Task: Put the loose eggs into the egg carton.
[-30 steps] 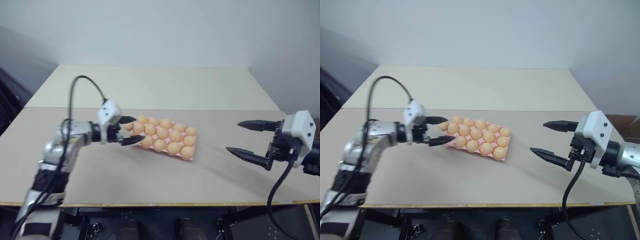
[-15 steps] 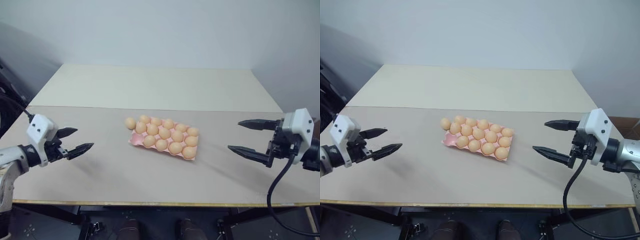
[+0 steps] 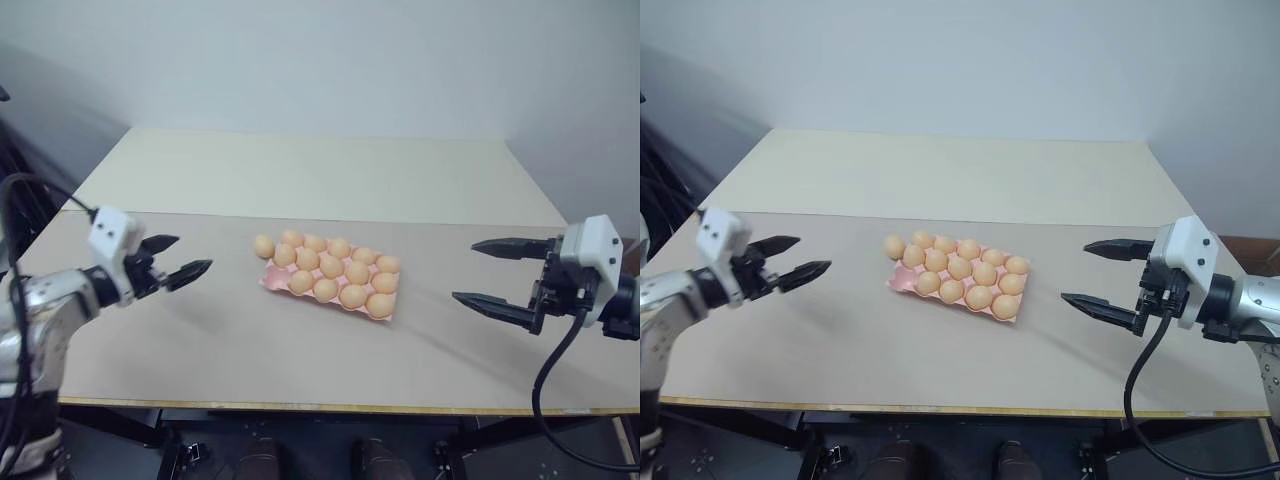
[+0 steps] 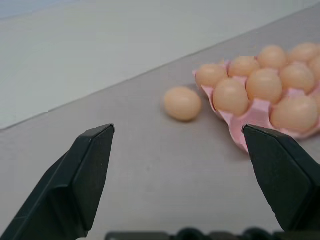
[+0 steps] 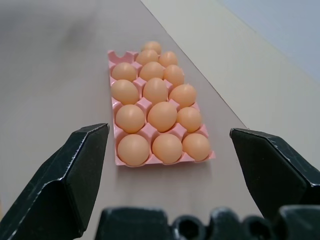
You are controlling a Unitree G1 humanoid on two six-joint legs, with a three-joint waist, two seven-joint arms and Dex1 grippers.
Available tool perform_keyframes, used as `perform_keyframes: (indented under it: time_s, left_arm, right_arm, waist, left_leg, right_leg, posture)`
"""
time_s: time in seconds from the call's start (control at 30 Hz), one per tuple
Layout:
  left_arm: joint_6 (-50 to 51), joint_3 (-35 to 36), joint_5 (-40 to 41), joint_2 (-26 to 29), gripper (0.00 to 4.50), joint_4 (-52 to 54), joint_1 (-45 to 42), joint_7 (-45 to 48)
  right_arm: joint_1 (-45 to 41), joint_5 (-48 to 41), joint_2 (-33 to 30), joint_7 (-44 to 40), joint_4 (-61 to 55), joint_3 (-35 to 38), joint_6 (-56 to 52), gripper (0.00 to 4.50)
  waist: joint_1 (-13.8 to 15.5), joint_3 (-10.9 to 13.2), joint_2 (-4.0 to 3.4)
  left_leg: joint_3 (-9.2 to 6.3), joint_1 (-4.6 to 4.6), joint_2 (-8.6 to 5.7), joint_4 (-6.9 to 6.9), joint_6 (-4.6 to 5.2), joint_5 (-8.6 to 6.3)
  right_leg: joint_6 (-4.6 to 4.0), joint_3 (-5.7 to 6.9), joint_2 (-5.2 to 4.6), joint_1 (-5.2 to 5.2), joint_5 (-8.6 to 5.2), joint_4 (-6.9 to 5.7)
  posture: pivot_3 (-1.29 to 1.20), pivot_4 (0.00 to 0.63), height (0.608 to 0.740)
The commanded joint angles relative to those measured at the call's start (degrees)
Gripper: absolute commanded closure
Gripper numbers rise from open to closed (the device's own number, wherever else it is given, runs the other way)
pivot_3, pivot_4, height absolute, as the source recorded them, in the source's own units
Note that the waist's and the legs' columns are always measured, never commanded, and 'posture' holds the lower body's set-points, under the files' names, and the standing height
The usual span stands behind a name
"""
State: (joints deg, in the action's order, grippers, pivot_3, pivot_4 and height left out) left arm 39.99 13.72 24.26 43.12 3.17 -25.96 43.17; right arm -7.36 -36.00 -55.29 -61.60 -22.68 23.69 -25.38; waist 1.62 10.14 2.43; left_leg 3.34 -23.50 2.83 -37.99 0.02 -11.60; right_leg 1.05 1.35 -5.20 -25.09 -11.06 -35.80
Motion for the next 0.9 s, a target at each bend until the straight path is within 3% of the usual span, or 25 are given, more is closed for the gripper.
perform_keyframes:
  time_s: [0.03,0.3,0.47,0.63,0.9]
  left_arm:
    - [2.01,-4.47,-3.45,-4.23,0.03,-5.83,-8.01,-6.63]
    - [4.8,-8.07,-10.02,-18.53,0.03,-27.34,-26.46,-21.99]
    - [5.26,-7.48,-11.23,-24.32,0.03,-37.34,-33.5,-27.4]
    - [6.54,-6.74,-12.17,-26.67,0.03,-40.56,-35.02,-31.54]
    - [10.64,-4.02,-12.05,-28.11,0.03,-36.89,-33.27,-38.3]
  right_arm:
    - [0.0,-0.73,-0.64,0.87,-2.15,2.11,0.02,0.0]
    - [1.31,-1.47,-0.81,2.11,-4.01,3.71,-0.72,0.0]
    - [1.58,-1.84,-0.98,2.62,-4.86,4.31,-1.26,0.0]
    - [2.35,-2.23,-1.02,2.86,-5.74,5.26,-1.8,0.0]
    - [3.72,-2.33,-0.93,2.85,-6.19,6.18,-1.79,0.0]
  waist:
    - [-0.05,-0.01,0.03]
    - [-0.47,0.02,0.09]
    - [-0.83,0.03,0.12]
    - [-1.11,0.04,0.13]
    - [-1.1,0.04,0.14]
  left_leg:
    - [0.0,-0.02,-0.01,0.0,0.0,0.0]
    - [-0.03,-0.1,-0.04,0.0,0.01,0.0]
    - [-0.05,-0.13,-0.06,-0.01,0.01,0.0]
    - [-0.06,-0.13,-0.06,-0.01,0.01,0.0]
    - [-0.05,-0.02,-0.06,-0.01,0.01,0.0]
  right_leg:
    - [0.16,-0.03,0.01,-0.01,0.09,0.02]
    - [0.24,-0.03,0.02,-0.03,0.13,0.05]
    - [0.26,-0.02,0.02,-0.05,0.15,0.04]
    - [0.27,-0.03,0.02,-0.05,0.14,0.05]
    - [0.29,-0.08,0.01,-0.03,0.17,0.0]
  posture:
    - [0.0,0.15,0.74]
    - [0.0,0.15,0.74]
    - [0.0,0.15,0.74]
    - [0.0,0.15,0.74]
    - [0.0,0.15,0.74]
